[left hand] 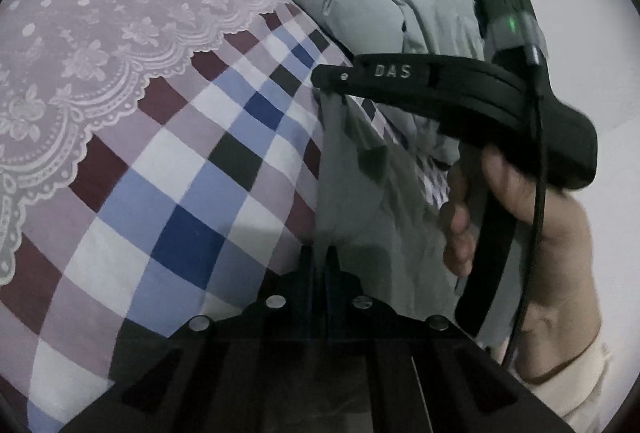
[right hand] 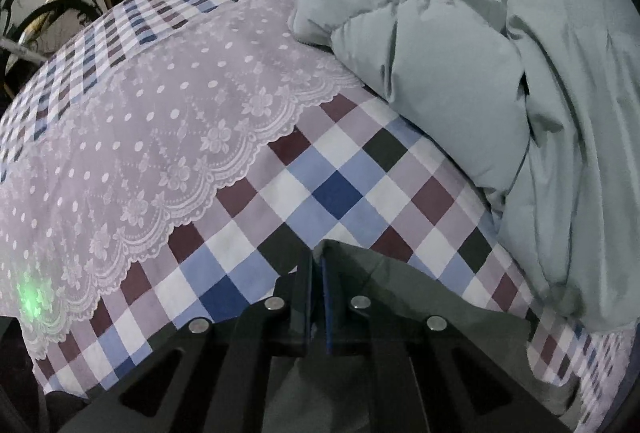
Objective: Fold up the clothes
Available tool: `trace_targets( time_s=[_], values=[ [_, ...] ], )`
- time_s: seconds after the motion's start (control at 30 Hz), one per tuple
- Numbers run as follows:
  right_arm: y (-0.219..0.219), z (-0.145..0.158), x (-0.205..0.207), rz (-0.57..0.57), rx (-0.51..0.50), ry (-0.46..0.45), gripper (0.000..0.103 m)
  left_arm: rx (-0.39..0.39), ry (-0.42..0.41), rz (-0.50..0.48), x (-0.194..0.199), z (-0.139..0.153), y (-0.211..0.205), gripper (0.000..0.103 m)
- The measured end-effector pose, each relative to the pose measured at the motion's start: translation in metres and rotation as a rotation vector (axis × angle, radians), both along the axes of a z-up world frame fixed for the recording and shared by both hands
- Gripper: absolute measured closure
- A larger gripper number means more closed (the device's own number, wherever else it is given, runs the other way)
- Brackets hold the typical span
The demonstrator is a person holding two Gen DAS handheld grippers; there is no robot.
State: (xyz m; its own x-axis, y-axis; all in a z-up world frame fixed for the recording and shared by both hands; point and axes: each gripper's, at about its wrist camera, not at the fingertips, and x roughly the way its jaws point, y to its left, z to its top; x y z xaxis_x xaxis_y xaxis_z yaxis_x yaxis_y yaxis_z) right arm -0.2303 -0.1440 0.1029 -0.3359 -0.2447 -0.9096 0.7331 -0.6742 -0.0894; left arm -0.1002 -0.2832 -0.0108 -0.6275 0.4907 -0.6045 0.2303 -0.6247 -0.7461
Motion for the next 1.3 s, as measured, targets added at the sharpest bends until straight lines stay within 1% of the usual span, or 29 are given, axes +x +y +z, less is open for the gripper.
trace_targets(
  time_s=[0.1, 0.2, 0.3, 0.37, 0.4, 0.43, 0.47, 0.5, 0.53, 0.6, 0.7, 0.77, 0.83, 0.9, 0.97, 1.0, 1.07, 1.1, 1.13, 1.17, 1.23, 1.3],
  values=[
    [0.004, 0.004, -0.001, -0.017, -0.027, -0.004, 0.100, 0.015, -0.013, 0.016, -0.001, -0.003, -0.003, 0.100],
    [0.002, 0.001, -0.003, -0.032, -0.027, -0.003, 0.100, 0.035, -0.017, 0.037, -0.001, -0.005, -0.008, 0.101],
    [-0.006, -0.004, -0.005, -0.042, -0.019, 0.006, 0.100, 0.011, -0.021, 0.023, 0.001, 0.000, -0.010, 0.101],
    [-0.008, -0.001, -0.005, -0.057, -0.036, 0.017, 0.101, -0.075, -0.027, -0.017, 0.005, 0.011, -0.006, 0.099],
    [-0.009, 0.003, -0.006, -0.069, -0.054, 0.027, 0.101, -0.122, -0.029, -0.037, 0.008, 0.018, -0.005, 0.092],
    [-0.009, 0.006, -0.006, -0.078, -0.067, 0.033, 0.100, -0.170, -0.028, -0.057, 0.012, 0.024, -0.003, 0.080],
    [-0.010, 0.009, -0.007, -0.085, -0.075, 0.035, 0.100, -0.221, -0.009, -0.078, 0.018, 0.029, -0.001, 0.074],
    [-0.011, 0.011, -0.006, -0.083, -0.079, 0.035, 0.100, -0.271, 0.010, -0.099, 0.025, 0.033, 0.001, 0.062],
    [-0.014, 0.012, -0.006, -0.074, -0.079, 0.037, 0.100, -0.321, 0.029, -0.120, 0.032, 0.038, 0.002, 0.055],
    [-0.021, 0.016, 0.002, -0.058, -0.081, 0.032, 0.100, -0.421, 0.068, -0.162, 0.045, 0.047, 0.006, 0.055],
    [-0.045, 0.033, 0.006, -0.059, -0.097, 0.027, 0.099, -0.571, 0.126, -0.225, 0.065, 0.060, 0.012, 0.055],
    [-0.041, 0.041, 0.012, -0.068, -0.109, 0.018, 0.096, -0.666, 0.154, -0.290, 0.069, 0.063, 0.024, 0.055],
    [-0.031, 0.047, 0.019, -0.076, -0.121, 0.008, 0.096, -0.723, 0.166, -0.376, 0.071, 0.056, 0.044, 0.055],
    [-0.015, 0.045, 0.013, -0.076, -0.128, 0.004, 0.095, -0.762, 0.158, -0.422, 0.063, 0.046, 0.064, 0.055],
    [-0.002, 0.047, 0.020, -0.076, -0.131, 0.001, 0.095, -0.767, 0.153, -0.432, 0.055, 0.038, 0.068, 0.055],
    [0.009, 0.048, 0.018, -0.078, -0.130, -0.002, 0.095, -0.770, 0.150, -0.438, 0.051, 0.034, 0.070, 0.055],
    [0.031, 0.050, 0.007, -0.085, -0.121, -0.009, 0.093, -0.760, 0.146, -0.427, 0.046, 0.030, 0.069, 0.059],
    [0.031, 0.049, 0.005, -0.089, -0.116, -0.013, 0.092, -0.750, 0.144, -0.414, 0.044, 0.029, 0.067, 0.067],
    [0.032, 0.049, 0.004, -0.092, -0.112, -0.016, 0.092, -0.739, 0.141, -0.400, 0.042, 0.028, 0.064, 0.080],
    [0.035, 0.049, 0.003, -0.094, -0.109, -0.018, 0.090, -0.725, 0.128, -0.378, 0.035, 0.025, 0.061, 0.085],
    [0.040, 0.045, 0.005, -0.090, -0.105, -0.028, 0.087, -0.670, 0.109, -0.329, 0.038, 0.024, 0.052, 0.094],
    [0.042, 0.038, 0.006, -0.084, -0.103, -0.040, 0.085, -0.590, 0.087, -0.262, 0.039, 0.024, 0.040, 0.095]
  ],
)
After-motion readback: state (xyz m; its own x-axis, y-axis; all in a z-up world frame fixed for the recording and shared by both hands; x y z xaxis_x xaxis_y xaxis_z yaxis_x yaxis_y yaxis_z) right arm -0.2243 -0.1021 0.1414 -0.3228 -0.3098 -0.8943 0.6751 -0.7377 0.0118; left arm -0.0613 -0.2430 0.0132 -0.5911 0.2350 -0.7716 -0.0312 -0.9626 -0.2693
